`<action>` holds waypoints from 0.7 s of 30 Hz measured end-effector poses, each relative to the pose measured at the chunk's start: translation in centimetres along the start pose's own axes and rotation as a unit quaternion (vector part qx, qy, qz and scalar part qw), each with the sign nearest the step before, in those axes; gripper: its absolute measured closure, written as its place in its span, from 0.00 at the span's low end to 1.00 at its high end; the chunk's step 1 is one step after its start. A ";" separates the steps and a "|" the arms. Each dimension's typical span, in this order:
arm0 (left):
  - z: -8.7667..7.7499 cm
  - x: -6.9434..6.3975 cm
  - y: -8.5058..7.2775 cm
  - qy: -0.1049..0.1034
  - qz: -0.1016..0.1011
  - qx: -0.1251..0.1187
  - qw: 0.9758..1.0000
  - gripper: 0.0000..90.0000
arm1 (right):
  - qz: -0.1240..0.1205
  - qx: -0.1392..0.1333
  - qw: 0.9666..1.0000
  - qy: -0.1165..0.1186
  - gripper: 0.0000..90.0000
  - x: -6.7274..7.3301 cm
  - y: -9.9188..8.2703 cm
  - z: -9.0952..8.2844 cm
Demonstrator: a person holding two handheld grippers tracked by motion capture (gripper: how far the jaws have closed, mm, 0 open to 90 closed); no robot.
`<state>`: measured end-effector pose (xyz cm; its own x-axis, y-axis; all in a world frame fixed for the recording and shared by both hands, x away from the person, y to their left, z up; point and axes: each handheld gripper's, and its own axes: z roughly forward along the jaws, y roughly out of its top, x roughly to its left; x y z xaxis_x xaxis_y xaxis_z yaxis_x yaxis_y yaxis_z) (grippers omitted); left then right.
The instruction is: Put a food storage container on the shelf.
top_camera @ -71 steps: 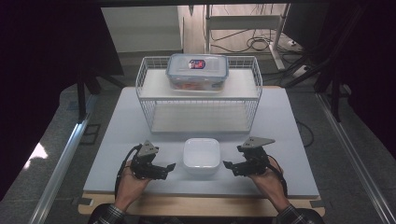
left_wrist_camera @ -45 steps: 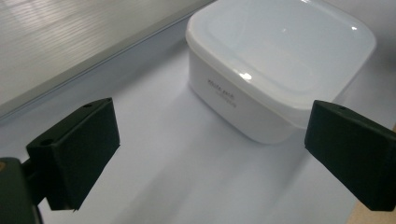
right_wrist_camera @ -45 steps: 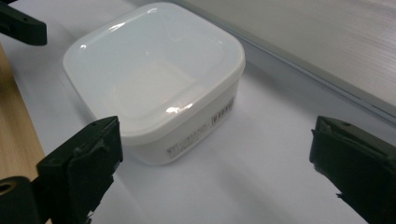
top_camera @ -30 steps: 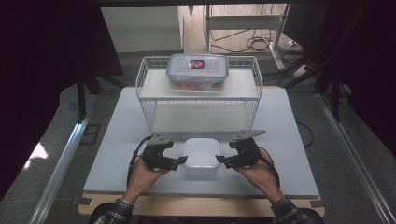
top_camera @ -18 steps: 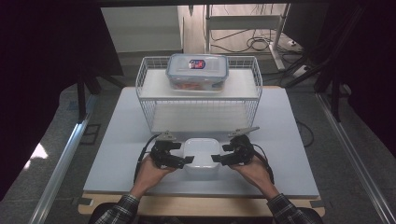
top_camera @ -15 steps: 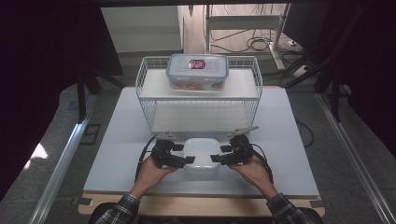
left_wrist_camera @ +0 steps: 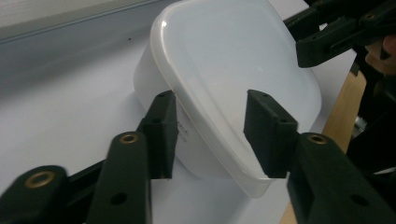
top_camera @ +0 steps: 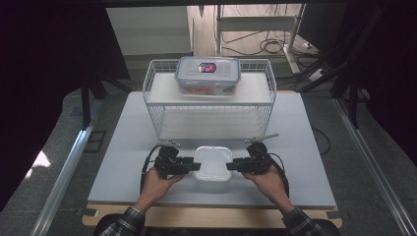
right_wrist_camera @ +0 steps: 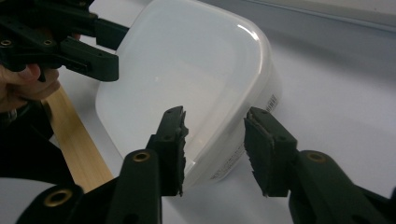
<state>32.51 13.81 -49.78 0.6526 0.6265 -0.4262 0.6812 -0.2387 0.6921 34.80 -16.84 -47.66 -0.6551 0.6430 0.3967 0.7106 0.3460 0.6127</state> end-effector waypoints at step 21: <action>-1.5 -1.4 0.2 0.051 -0.006 -0.063 0.997 0.88 | -0.019 -0.083 0.995 -0.049 0.87 1.2 -0.2 -1.1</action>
<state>31.22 13.97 -48.18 0.6027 0.7026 -0.3782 0.6375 -0.1389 0.7578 33.61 -16.87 -46.59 -0.6463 0.6982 0.3081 0.6288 0.2585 0.7333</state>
